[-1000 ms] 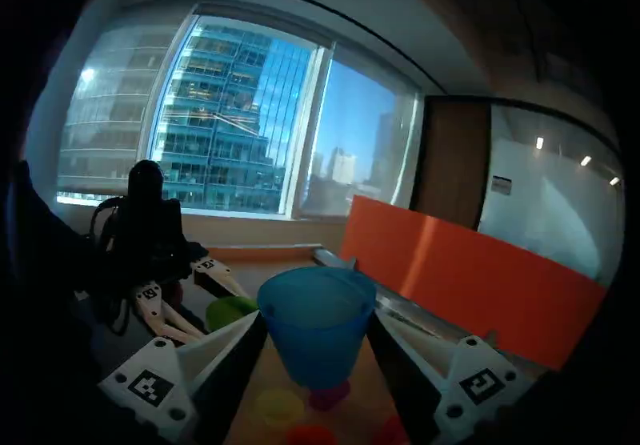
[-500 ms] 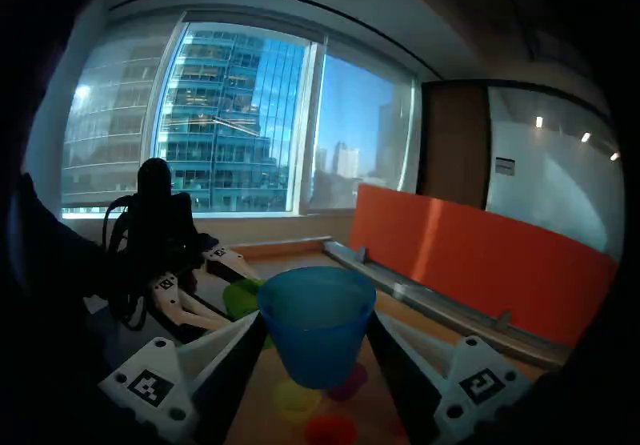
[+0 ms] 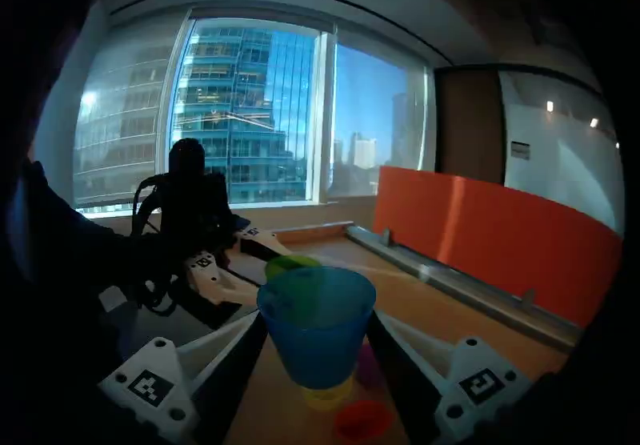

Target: Pour water

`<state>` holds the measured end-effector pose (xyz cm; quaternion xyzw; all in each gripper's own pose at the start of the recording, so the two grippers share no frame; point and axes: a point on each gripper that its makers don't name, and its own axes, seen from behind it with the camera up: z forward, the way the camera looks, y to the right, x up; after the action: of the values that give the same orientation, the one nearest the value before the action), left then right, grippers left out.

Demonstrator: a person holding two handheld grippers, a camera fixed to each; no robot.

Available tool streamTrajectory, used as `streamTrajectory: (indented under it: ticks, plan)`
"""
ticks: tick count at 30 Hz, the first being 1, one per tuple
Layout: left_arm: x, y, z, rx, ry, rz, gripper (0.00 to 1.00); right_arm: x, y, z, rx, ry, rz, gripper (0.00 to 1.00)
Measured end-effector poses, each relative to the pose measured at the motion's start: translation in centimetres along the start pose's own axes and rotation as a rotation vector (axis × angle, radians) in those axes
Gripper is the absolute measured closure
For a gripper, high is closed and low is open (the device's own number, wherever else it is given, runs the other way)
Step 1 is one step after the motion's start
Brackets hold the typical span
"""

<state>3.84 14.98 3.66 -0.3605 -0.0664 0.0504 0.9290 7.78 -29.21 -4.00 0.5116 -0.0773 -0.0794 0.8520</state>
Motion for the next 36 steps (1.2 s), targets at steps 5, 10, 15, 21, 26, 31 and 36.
streamTrajectory:
  ticks: [5, 10, 15, 21, 26, 31, 36]
  plan:
    - [-1.5, -0.7, 0.2, 0.007, -0.039, -0.004, 0.15, -1.3, -0.6, 0.4, 0.020, -0.016, 0.003, 0.13]
    - [-3.4, -1.4, 0.6, 0.013, -0.088, -0.007, 0.15, -3.1, -1.6, 0.8, 0.049, -0.048, -0.012, 0.13]
    - [-5.4, -1.9, 1.0, 0.015, -0.142, -0.005, 0.15, -5.3, -2.7, 1.3, 0.082, -0.094, -0.031, 0.13]
    - [-7.4, -2.1, 1.6, 0.012, -0.201, 0.007, 0.15, -7.7, -4.0, 1.9, 0.121, -0.147, -0.047, 0.13]
    - [-8.8, -2.2, 2.0, 0.001, -0.246, 0.018, 0.15, -9.9, -4.9, 2.3, 0.153, -0.193, -0.040, 0.13]
    - [-10.3, -2.2, 2.3, -0.012, -0.290, 0.033, 0.15, -11.8, -5.6, 2.9, 0.181, -0.231, -0.031, 0.13]
    - [-11.9, -2.0, 2.4, -0.026, -0.335, 0.051, 0.15, -13.4, -6.1, 3.4, 0.202, -0.265, -0.019, 0.13]
